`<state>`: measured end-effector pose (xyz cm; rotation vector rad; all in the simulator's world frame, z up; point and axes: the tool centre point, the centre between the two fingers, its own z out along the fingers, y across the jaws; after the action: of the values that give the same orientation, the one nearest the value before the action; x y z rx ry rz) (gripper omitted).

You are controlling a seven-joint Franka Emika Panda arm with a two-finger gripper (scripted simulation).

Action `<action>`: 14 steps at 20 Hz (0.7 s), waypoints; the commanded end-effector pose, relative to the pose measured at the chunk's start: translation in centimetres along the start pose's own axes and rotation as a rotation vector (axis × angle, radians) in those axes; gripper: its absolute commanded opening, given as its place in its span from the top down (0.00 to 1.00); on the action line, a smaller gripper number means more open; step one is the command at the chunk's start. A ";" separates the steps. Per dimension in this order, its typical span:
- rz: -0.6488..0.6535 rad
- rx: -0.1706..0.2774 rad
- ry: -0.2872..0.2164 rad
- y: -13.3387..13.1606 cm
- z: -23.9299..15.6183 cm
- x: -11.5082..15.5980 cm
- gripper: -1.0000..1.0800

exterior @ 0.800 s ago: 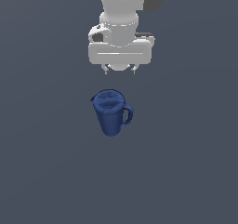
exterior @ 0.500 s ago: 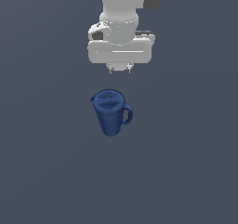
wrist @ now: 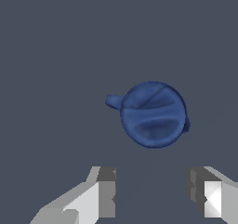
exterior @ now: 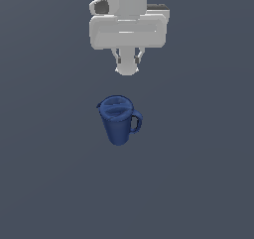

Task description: Pick up the object and move it to a goal position.

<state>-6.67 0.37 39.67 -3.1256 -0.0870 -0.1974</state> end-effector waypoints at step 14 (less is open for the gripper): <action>-0.259 -0.169 0.255 -2.5 -17.3 -0.1 0.38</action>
<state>-8.63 2.15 55.31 -3.1963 -0.4493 -0.5956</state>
